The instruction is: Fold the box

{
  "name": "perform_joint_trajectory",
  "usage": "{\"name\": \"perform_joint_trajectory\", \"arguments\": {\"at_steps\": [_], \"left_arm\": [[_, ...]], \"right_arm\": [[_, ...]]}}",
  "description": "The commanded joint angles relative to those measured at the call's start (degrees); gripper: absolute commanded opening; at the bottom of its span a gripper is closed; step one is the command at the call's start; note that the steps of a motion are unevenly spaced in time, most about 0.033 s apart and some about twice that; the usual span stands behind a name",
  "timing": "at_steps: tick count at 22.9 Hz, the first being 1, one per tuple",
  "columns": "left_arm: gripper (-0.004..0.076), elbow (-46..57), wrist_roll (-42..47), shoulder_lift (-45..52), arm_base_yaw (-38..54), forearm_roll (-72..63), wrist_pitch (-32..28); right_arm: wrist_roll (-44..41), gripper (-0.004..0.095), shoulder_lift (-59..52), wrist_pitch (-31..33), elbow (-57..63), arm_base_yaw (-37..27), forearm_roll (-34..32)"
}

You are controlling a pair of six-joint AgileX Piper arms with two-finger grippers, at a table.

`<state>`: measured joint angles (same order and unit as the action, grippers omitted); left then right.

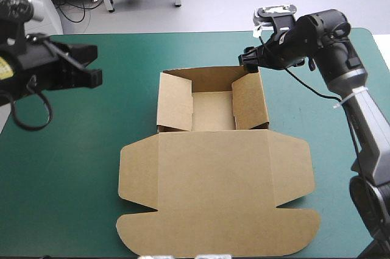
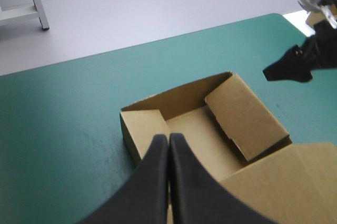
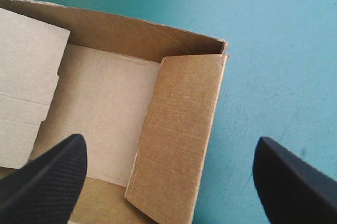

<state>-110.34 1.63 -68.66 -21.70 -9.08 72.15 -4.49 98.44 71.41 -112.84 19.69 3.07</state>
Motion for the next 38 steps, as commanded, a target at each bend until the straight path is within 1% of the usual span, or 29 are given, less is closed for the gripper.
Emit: {"name": "perform_joint_trajectory", "arguments": {"at_steps": [1, 2, 3, 4, 5, 6, 8, 11, 15, 19, 22, 26, 29, 30, 32, 34, 35, 37, 38], "left_arm": [[-0.0032, 7.5, -0.2, 7.3, -0.2, 1.0, 2.2], [-0.0032, 9.6, -0.2, 8.8, -0.2, 1.5, 2.2], [-0.0032, 15.0, -0.2, 12.4, -0.2, 2.5, 1.9], [-0.0032, 17.2, -0.2, 13.9, -0.2, 2.8, 1.7], [-0.0032, 22.8, -0.2, 17.5, -0.2, 2.9, 0.7], [-0.0032, 25.6, -0.1, 19.3, -0.2, 2.9, 0.1], [-0.0032, 33.1, 1.1, 24.5, -0.2, 3.1, -1.7], [-0.0032, 44.1, 1.1, 32.5, -0.2, 3.0, -6.4], [-0.0032, 53.5, 1.1, 38.8, -0.2, 2.9, -8.9], [-0.0032, 58.1, 1.1, 41.5, -0.2, 2.9, -9.5], [-0.0032, 58.3, 1.1, 41.6, -0.2, 2.9, -9.9], [-0.0032, 58.3, 1.1, 41.6, -0.2, 2.9, -10.9], [-0.0032, 58.3, 1.1, 41.6, -0.2, 2.9, -11.0], [-0.0032, 58.3, 1.1, 41.6, -0.2, 2.9, -11.0], [-0.0032, 58.3, 1.1, 41.6, -0.2, 2.9, -11.0], [-0.0032, 58.3, 1.1, 41.6, -0.2, 2.9, -11.0], [-0.0032, 58.3, 1.1, 41.6, -0.2, 2.9, -11.0], [-0.0032, 58.3, 1.1, 41.6, -0.2, 2.9, -11.0], [-0.0032, 58.3, 1.1, 41.6, -0.2, 2.9, -11.0]], "right_arm": [[-0.7, 0.0789, 0.8, 0.1, -1.7, -0.3, -1.6], [-1.4, 0.0789, 1.8, 0.1, -1.7, -0.3, -2.2], [-1.7, 0.0789, 3.7, 0.1, -1.7, -0.3, -3.1], [-1.7, 0.0789, 4.8, 0.1, -1.7, -0.3, -3.1], [-1.9, 0.0789, 6.7, 0.1, -1.7, -0.3, -2.5], [-2.0, 0.0789, 7.7, 0.1, -1.7, -0.3, -2.5], [-2.8, 0.0789, 10.3, 0.1, -1.7, -0.3, -3.1], [-3.2, 0.0788, 13.2, 0.1, -1.7, -0.3, -3.1], [-3.8, 0.0788, 15.0, 0.1, -1.7, -0.3, -3.1], [-5.3, 0.0788, 15.8, 0.1, 1.1, -0.3, -3.1], [-5.9, 0.0788, 15.8, 0.0, 4.7, -0.3, -3.1], [-6.3, 0.0788, 16.2, 0.0, 5.5, -0.3, -2.7], [-6.4, 0.0754, 16.2, 0.0, 5.5, -0.3, -2.7], [-6.4, 0.072, 16.2, 0.1, 5.5, -0.3, -2.7], [-6.4, 0.0605, 16.2, 0.1, 5.5, -0.3, -2.7], [-6.4, 0.0407, 16.2, 0.1, 5.5, -0.3, -3.1], [-6.4, 0.0175, 15.5, 0.1, 5.5, -0.3, -3.1], [-6.2, -0.0012, 14.1, 0.0, 4.8, -0.4, -4.1], [-6.2, -0.0015, 13.8, 0.0, 4.6, -0.8, -4.2]]}}
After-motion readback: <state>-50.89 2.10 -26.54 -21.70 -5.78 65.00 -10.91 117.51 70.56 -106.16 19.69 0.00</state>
